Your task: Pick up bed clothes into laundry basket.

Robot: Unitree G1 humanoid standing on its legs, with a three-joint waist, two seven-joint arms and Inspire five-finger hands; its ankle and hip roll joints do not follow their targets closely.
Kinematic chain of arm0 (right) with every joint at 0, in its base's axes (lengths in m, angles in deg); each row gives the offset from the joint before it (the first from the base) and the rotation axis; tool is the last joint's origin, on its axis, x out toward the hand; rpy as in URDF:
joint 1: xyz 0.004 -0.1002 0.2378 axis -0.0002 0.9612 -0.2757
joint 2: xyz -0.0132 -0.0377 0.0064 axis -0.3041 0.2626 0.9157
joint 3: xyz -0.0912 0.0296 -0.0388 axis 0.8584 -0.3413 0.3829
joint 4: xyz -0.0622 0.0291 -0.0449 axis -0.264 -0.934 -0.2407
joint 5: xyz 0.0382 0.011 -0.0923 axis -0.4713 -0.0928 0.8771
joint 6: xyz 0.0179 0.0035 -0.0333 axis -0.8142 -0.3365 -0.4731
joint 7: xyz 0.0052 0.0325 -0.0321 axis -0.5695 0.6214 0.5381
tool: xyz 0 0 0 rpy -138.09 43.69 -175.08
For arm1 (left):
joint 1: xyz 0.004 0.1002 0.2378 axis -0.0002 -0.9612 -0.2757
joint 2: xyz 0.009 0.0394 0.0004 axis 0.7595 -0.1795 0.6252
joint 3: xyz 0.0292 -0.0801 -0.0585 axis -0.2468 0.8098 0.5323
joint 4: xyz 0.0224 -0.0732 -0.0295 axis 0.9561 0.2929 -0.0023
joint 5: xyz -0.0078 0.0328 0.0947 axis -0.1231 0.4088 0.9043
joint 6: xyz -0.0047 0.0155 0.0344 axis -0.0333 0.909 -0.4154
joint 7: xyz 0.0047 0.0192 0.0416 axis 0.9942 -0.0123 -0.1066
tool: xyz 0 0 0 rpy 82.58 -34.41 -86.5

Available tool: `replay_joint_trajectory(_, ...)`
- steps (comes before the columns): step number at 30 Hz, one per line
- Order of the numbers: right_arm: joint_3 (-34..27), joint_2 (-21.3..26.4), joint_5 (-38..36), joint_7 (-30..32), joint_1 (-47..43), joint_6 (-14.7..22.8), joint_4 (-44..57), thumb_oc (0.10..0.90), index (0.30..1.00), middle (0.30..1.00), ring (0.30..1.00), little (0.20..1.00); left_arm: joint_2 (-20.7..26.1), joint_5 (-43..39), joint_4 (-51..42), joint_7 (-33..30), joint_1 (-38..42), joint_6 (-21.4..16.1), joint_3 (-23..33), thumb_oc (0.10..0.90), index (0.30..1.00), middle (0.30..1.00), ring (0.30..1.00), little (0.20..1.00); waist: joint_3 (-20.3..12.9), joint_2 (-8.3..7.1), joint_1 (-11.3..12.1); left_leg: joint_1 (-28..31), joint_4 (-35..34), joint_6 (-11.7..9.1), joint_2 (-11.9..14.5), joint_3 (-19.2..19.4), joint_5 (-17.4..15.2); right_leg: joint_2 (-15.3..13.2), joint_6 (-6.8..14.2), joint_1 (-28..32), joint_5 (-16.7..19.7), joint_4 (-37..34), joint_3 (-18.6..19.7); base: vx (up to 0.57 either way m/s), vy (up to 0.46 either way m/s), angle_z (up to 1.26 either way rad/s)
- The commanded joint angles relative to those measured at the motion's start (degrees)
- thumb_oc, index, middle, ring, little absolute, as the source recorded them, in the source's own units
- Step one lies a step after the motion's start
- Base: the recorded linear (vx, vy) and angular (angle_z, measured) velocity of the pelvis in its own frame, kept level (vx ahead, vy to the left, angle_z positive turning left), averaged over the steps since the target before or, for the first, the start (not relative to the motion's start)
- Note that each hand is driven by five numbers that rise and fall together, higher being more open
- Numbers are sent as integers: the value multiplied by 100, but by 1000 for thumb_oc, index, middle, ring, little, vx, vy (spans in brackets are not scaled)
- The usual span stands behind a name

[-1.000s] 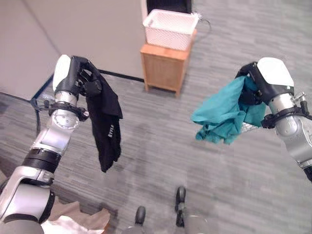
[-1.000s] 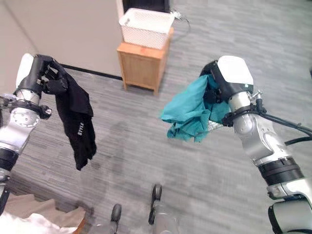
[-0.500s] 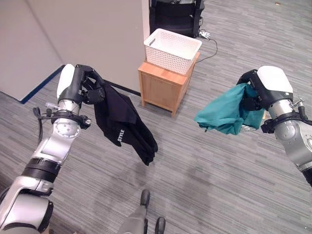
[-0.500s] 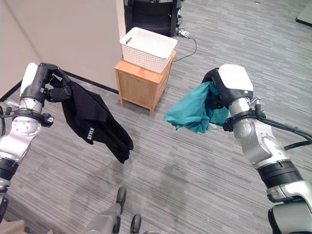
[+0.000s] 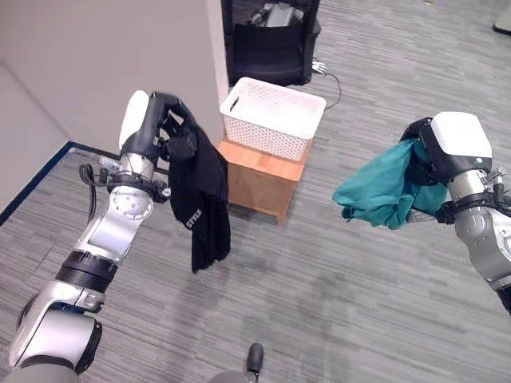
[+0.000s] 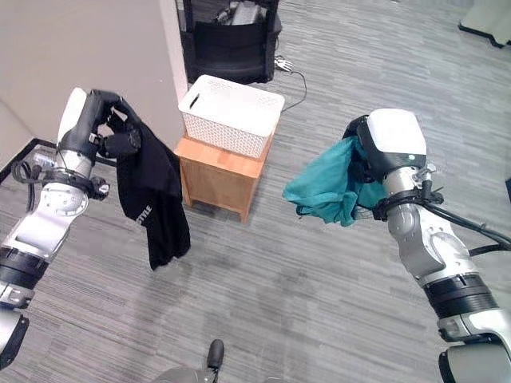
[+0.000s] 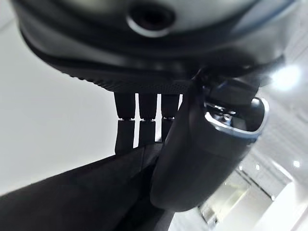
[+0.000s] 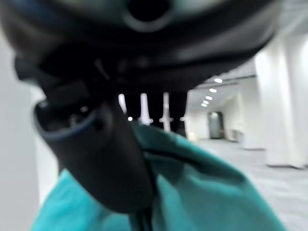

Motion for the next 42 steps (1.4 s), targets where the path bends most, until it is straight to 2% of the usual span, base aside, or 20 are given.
replay_joint_trajectory(1,-32,264,25,612,-1108,105,-26,400,300,300,300,300,447,129,-481,-351,600,-479,62,400,300,300,300,300,-818,-659,-142,33,-93,-516,290,423,-90,-90,515,-156,1541,-1574,-119,395,-16,91)
replay_joint_trajectory(3,7,325,1,641,-1225,97,-43,400,300,300,300,300,435,127,-374,-396,811,-484,-57,400,300,300,300,300,-820,-624,-244,92,-93,-546,385,295,-195,-2,555,-329,1523,-1574,-230,310,-61,127)
replay_joint_trajectory(5,136,361,-54,658,-1391,117,-92,400,300,300,300,300,411,92,-249,-438,954,-501,-136,400,300,300,300,300,-815,-654,-350,300,-93,-573,478,158,-359,-20,585,-532,1692,-1574,-346,372,-116,152)
replay_joint_trajectory(6,70,452,-67,614,-1309,103,-57,400,300,300,300,300,437,80,-258,-387,1011,-525,-231,400,300,300,300,300,-877,-800,-461,511,-93,-675,566,147,-600,-187,516,-246,1793,-1574,-363,277,-86,148)
replay_joint_trajectory(7,57,451,-65,612,-1297,102,-51,400,300,300,300,300,438,79,-257,-387,1016,-525,-237,400,300,300,300,300,-864,-801,-462,525,-93,-676,569,142,-601,-186,516,-230,1790,-1574,-369,568,-160,164)
replay_joint_trajectory(8,26,424,-71,543,-1221,102,19,400,300,300,300,300,436,1,-337,-354,827,-545,-122,400,300,300,300,300,-1019,-830,-508,733,-53,-854,876,216,-512,-261,466,18,1892,-1571,-412,298,-75,110)
replay_joint_trajectory(9,25,424,-69,542,-1217,100,24,400,300,300,300,300,436,2,-343,-353,819,-543,-117,400,300,300,300,300,-1014,-823,-511,747,-64,-856,885,215,-509,-255,464,29,1890,-1573,-417,387,-115,78)
replay_joint_trajectory(10,52,459,-74,514,-1212,113,106,400,300,300,300,300,482,-32,-424,-310,750,-543,-60,400,300,300,300,300,-1007,-869,-489,586,366,-944,968,262,-326,-261,434,212,1861,-1574,-383,199,-103,45)
replay_joint_trajectory(11,157,581,-150,517,-1312,162,199,400,300,300,300,300,575,-16,-491,-290,705,-545,-19,400,300,300,300,300,-885,-1021,-371,93,1271,-1009,950,240,182,-239,348,507,1754,-1574,-266,228,-146,52)
replay_joint_trajectory(12,235,635,-203,502,-1376,172,218,400,300,300,300,300,649,-33,-516,-290,673,-538,36,400,300,300,300,300,-829,-1113,-342,-187,1568,-966,916,297,204,-261,312,612,1683,-1574,-227,136,-102,35)
replay_joint_trajectory(13,255,633,-210,502,-1401,171,210,400,300,300,300,300,657,-35,-524,-288,662,-535,51,400,300,300,300,300,-824,-1117,-340,-213,1629,-960,901,307,175,-269,314,608,1678,-1574,-213,172,-88,-38)
replay_joint_trajectory(14,366,716,-337,466,-1426,208,121,400,300,300,300,300,723,-125,-504,-272,535,-533,133,400,300,300,300,300,-794,-1220,-177,-604,1618,-866,847,435,80,-325,290,752,1543,-1574,-123,200,-29,-53)
replay_joint_trajectory(16,483,840,-505,427,-1551,212,-55,400,300,300,300,300,697,-205,-447,-258,505,-542,137,400,300,300,300,300,-829,-1164,-38,-727,1150,-866,796,440,-34,-369,329,794,1416,-1574,-82,217,40,-27)
replay_joint_trajectory(18,606,1066,-479,436,-1649,203,-320,400,300,300,300,300,692,-186,-373,-281,497,-562,148,400,300,300,300,300,-879,-1005,77,-763,176,-897,669,425,130,-310,365,813,1302,-1574,-148,119,52,-10)
replay_joint_trajectory(19,650,1078,-484,444,-1688,213,-346,400,300,300,300,300,674,-184,-362,-285,498,-567,153,400,300,300,300,300,-885,-983,85,-696,55,-897,690,434,177,-301,365,822,1283,-1574,-148,131,72,-30)
replay_joint_trajectory(20,672,1146,-488,352,-1577,165,-558,400,300,300,300,300,635,-245,-245,-289,568,-522,-7,400,300,300,300,300,-888,-828,6,-662,-45,-901,694,581,370,-255,341,919,1244,-1574,-107,120,91,-27)
replay_joint_trajectory(23,827,1051,-511,373,-1819,153,-748,400,300,300,300,300,520,-296,-135,-259,637,-575,-64,400,300,300,300,300,-981,-738,25,-562,-93,-903,539,597,315,-282,290,999,1201,-1574,-148,123,90,-12)
replay_joint_trajectory(27,1381,979,-300,298,-2129,121,-1240,400,300,300,300,300,372,-382,-11,-212,795,-612,-228,400,300,300,300,300,-1024,-767,162,-565,-93,-926,535,616,321,-330,307,1058,1169,-1574,-151,102,40,-23)
replay_joint_trajectory(31,1587,841,-288,219,-2174,61,-1672,400,300,300,300,300,288,-469,76,-203,865,-628,-315,400,300,300,300,300,-988,-811,277,-579,-93,-932,563,597,325,-331,323,1056,1149,-1574,-121,31,5,-10)
replay_joint_trajectory(42,1318,693,-311,248,-1889,2,-1676,400,300,300,300,300,147,-541,256,-240,752,-606,-242,400,300,300,300,300,-968,-899,406,-609,-93,-959,626,539,298,-385,340,1115,1057,-1574,-291,17,4,20)
